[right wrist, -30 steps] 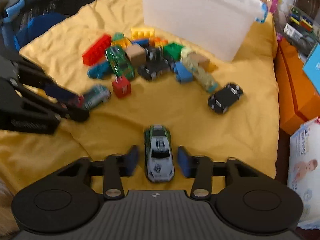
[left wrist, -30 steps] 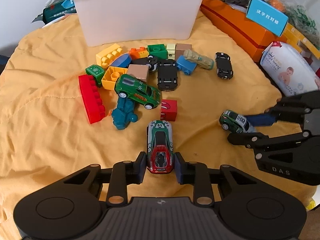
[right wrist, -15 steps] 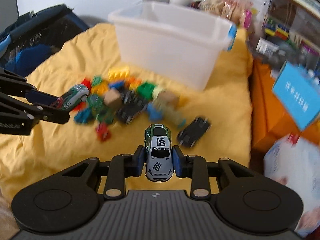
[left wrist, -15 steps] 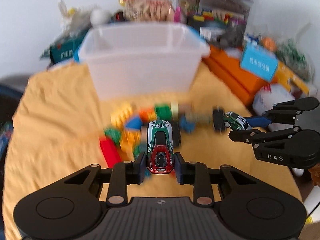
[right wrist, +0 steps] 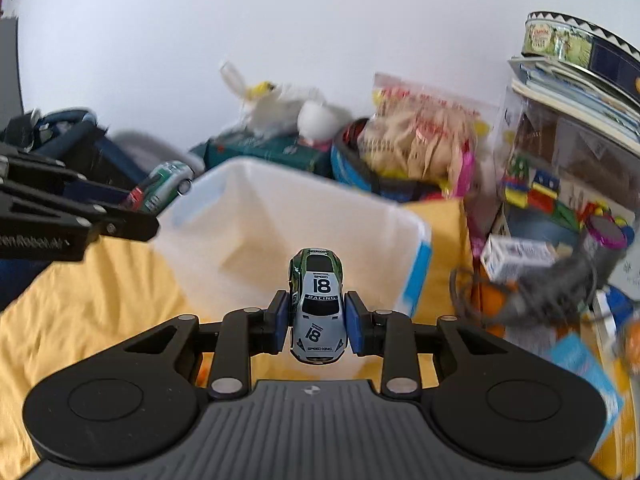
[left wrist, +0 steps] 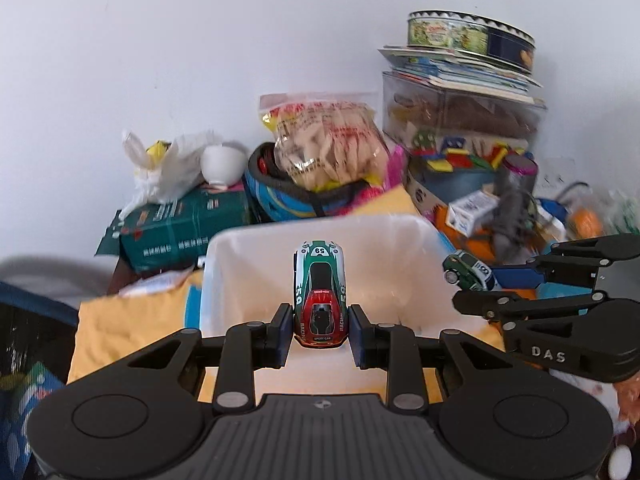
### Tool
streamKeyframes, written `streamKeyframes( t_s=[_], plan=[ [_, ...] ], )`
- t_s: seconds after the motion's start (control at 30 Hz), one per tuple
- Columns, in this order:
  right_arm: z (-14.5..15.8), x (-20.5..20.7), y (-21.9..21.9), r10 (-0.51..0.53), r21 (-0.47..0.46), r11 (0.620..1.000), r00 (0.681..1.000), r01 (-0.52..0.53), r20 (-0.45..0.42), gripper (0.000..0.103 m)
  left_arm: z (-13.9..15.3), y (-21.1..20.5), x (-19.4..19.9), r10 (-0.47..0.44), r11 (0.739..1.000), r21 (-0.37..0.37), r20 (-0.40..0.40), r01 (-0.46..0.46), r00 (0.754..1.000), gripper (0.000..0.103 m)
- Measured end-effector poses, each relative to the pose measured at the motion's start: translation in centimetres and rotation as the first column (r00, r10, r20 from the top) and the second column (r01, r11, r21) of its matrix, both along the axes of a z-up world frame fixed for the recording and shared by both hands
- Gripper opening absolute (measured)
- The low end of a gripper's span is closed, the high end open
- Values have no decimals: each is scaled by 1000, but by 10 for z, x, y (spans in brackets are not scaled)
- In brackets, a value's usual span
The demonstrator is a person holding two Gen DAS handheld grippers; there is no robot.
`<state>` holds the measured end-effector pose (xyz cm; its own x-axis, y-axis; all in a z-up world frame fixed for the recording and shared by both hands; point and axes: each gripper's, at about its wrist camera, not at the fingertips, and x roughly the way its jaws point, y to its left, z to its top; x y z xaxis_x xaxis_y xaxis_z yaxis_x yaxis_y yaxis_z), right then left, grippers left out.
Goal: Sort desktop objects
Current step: 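Carry both cars over the white bin and open both tools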
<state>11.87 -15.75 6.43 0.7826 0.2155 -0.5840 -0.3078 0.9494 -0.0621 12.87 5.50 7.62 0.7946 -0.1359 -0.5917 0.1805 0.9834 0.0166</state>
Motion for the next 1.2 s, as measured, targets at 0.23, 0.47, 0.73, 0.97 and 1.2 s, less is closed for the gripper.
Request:
streamKeyframes(
  t_s=[0.23, 0.47, 0.73, 0.97, 1.2],
  plan=[
    [-8, 52, 8, -46, 3, 999, 998, 46, -42, 33, -23, -2, 51, 16, 1000, -1, -56, -16, 998, 33],
    [-36, 76, 15, -69, -20, 998, 991, 67, -118, 33, -59, 2, 73, 38, 999, 28, -135, -35, 990, 33],
    [-48, 82, 17, -83, -61, 995, 985, 75, -148, 39, -61, 3, 76, 61, 998, 42, -142, -56, 988, 34],
    [-37, 70, 16, -68, -41, 997, 991, 64, -115, 41, -38, 7, 50, 63, 998, -2, -82, -64, 995, 36],
    [-22, 24, 13, -32, -27, 999, 998, 31, -51, 43, -26, 4, -26, 95, 995, 30, 66, -97, 993, 52]
  ],
)
